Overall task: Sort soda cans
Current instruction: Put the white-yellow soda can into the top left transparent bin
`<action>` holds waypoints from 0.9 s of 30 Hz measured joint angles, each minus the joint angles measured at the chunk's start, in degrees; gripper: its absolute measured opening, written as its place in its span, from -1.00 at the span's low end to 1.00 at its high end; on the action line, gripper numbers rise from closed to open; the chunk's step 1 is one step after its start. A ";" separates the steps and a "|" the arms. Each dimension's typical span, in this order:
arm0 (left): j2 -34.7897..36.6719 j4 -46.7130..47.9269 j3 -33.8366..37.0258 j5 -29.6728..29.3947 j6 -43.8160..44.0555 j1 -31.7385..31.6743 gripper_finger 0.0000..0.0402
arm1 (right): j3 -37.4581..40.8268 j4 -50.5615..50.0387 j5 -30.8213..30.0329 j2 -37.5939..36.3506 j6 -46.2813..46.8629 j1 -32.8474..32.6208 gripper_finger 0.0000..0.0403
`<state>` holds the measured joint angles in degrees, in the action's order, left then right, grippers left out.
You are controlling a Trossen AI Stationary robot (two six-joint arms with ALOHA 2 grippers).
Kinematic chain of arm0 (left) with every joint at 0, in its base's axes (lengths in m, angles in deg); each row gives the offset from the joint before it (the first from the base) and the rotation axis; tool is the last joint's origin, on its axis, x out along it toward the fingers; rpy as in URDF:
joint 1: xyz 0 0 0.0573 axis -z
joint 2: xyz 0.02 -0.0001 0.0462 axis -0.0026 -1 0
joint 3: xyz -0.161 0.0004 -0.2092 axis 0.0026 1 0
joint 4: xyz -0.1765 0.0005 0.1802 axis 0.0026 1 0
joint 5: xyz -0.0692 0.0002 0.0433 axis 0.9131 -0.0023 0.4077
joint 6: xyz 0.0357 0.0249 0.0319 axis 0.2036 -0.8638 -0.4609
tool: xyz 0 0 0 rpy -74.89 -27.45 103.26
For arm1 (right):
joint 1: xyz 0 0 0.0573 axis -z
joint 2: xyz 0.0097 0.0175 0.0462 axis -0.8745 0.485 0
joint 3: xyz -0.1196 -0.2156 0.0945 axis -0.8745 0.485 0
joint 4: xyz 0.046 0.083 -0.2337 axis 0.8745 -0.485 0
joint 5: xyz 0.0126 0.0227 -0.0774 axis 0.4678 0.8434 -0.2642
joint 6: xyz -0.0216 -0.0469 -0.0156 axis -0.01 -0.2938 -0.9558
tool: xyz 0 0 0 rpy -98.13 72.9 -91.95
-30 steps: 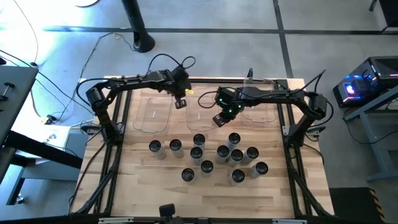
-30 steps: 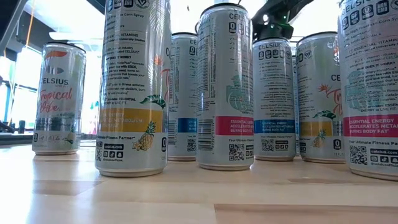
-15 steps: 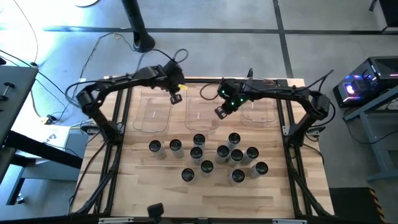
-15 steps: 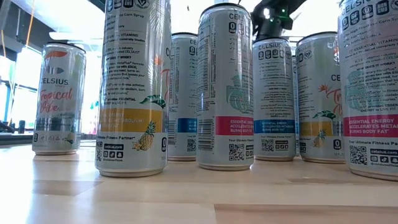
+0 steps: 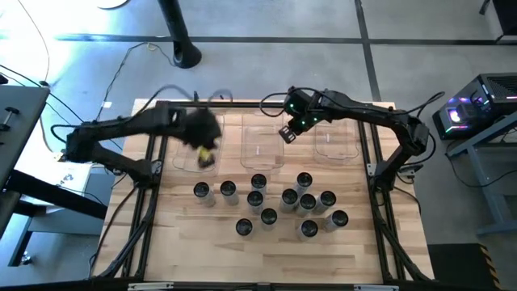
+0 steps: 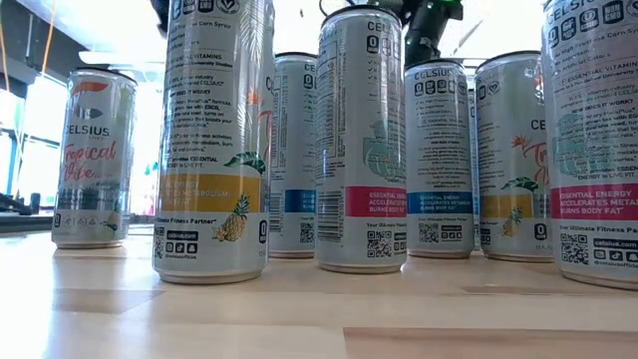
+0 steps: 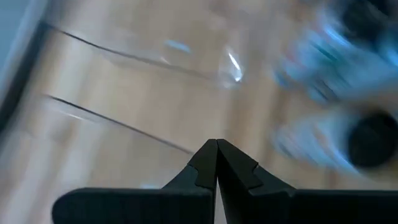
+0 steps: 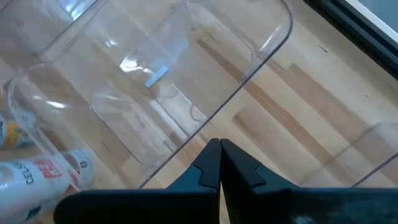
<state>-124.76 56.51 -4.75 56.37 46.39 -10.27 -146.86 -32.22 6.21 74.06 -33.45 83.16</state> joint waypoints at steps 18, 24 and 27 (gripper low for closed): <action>13.33 10.05 0.02 -0.25 20.56 10.79 -0.67 | -0.22 15.69 17.71 -1.70 -13.60 -0.65 -1.00; 12.85 12.51 0.02 4.13 13.19 15.51 -0.11 | -0.28 23.04 21.07 -5.53 -11.59 -4.83 -1.00; 12.84 12.61 0.02 4.18 9.13 16.86 0.14 | -0.28 25.85 17.93 -6.27 -8.69 -7.55 -1.00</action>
<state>-111.91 69.12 -4.73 60.55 55.52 6.59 -147.15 -6.36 24.14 67.79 -42.14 75.61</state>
